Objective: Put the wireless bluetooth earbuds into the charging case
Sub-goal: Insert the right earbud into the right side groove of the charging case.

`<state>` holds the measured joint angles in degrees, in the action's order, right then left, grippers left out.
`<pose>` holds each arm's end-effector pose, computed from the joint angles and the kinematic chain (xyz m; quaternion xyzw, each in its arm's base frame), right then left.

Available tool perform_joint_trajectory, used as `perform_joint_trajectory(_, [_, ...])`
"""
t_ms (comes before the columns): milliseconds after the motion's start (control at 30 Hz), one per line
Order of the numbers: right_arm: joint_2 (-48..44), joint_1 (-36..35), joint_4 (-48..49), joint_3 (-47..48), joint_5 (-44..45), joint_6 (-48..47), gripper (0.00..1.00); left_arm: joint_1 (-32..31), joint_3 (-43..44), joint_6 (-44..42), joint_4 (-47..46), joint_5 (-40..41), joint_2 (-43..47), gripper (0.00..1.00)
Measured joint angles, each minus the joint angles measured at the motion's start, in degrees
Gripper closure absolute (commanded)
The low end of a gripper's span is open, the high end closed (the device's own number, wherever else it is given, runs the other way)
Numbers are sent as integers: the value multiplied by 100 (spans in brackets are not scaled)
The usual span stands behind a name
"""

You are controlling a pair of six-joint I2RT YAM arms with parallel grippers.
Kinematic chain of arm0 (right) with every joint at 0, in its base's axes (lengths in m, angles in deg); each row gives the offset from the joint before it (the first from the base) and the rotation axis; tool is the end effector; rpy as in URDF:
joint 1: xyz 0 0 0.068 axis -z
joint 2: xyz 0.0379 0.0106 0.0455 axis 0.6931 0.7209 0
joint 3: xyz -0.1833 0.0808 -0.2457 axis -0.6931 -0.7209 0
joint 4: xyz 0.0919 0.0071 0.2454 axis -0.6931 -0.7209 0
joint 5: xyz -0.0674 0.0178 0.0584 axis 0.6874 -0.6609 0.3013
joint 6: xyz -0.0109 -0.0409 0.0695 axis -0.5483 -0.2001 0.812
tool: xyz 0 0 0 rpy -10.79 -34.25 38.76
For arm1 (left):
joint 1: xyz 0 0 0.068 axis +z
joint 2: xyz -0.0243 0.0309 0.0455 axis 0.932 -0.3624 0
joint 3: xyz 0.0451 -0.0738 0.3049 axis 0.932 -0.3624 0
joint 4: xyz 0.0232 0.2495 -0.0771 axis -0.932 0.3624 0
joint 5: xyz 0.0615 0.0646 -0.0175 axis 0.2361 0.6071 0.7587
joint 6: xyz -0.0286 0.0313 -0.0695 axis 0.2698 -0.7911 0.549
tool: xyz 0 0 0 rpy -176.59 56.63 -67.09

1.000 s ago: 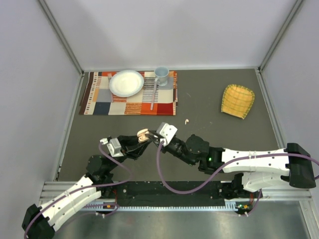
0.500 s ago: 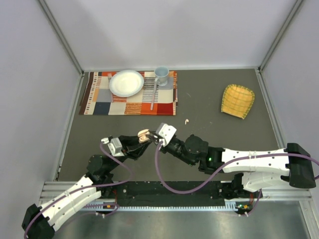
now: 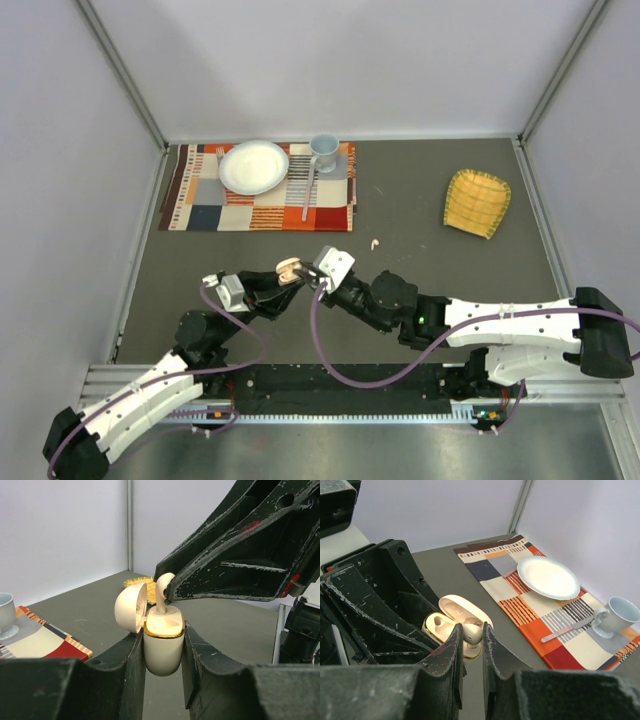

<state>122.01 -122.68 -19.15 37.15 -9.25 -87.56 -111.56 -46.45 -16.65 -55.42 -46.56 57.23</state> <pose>0.0846 0.2894 0.3728 -0.3856 0.5682 0.2751 0.6729 0.0727 -0.0907 0.2652 0.2468 0.4794 -0.4341 0.7217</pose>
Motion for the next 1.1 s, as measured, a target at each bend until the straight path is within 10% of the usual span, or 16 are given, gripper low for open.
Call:
perform_joint_trajectory(467, [20, -20, -109, 2, 70, 107, 90, -7, 0, 24, -90, 74, -68, 100])
perform_joint_trajectory(1100, [13, -33, -229, 234, 538, 717, 18, -4, 0, 20, -177, 232, -42, 100])
